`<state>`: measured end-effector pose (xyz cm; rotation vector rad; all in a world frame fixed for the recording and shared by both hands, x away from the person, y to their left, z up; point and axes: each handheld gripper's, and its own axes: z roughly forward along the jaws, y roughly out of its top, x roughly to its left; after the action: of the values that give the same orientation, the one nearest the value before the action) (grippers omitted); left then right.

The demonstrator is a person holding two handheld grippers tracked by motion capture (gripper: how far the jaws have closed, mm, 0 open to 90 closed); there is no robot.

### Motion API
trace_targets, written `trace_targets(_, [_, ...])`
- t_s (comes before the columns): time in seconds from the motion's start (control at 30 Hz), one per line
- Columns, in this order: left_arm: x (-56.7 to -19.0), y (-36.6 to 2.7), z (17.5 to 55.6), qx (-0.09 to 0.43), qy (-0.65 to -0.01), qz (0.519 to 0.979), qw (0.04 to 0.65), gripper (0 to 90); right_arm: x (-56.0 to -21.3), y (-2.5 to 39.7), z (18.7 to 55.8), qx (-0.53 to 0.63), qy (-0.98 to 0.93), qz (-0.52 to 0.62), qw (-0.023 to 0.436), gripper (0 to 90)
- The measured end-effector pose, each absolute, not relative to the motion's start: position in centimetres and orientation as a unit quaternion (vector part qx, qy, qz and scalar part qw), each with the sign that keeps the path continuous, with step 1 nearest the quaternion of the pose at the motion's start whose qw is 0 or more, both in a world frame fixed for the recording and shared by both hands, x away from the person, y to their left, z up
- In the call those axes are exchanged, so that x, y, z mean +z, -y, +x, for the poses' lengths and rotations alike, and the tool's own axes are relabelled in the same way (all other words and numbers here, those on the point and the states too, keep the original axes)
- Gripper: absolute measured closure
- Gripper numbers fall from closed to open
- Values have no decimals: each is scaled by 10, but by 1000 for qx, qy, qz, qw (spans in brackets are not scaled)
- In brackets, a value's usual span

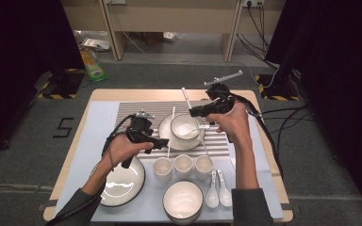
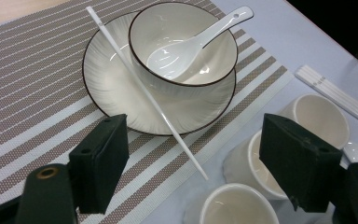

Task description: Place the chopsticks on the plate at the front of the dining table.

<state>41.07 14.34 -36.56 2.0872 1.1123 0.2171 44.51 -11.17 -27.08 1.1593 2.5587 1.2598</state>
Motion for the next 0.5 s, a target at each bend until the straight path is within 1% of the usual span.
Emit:
trace_targets(0.27, [-361, -140, 409, 81, -428, 813, 385, 235, -275, 103, 448, 430, -820, 378, 21, 847])
trace_targets(0.5, [-356, -134, 406, 78, -422, 812, 396, 235, -278, 97, 452, 442, -810, 385, 20, 847])
